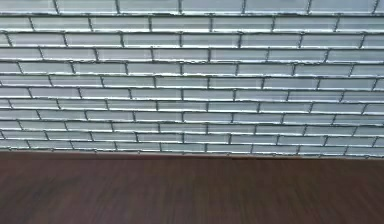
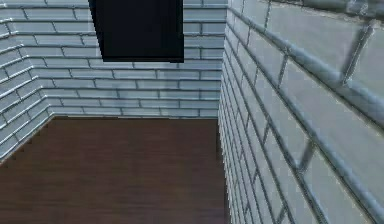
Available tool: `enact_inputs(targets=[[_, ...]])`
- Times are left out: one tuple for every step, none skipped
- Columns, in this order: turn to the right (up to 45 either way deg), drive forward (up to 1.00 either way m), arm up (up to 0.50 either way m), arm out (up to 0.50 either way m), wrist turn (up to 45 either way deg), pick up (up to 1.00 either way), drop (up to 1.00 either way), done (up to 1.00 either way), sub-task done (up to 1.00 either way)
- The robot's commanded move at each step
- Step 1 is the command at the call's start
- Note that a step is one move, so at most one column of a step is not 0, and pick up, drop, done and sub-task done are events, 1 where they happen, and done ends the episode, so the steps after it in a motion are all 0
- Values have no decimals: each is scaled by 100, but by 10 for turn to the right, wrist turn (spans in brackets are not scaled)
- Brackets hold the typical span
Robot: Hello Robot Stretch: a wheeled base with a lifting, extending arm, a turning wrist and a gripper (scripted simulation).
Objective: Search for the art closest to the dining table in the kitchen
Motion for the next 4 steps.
enact_inputs(targets=[[0,30,0,0,0,0,0,0,0],[-450,0,0,0,0,0,0,0,0],[-330,0,0,0,0,0,0,0,0],[0,25,0,0,0,0,0,0,0]])
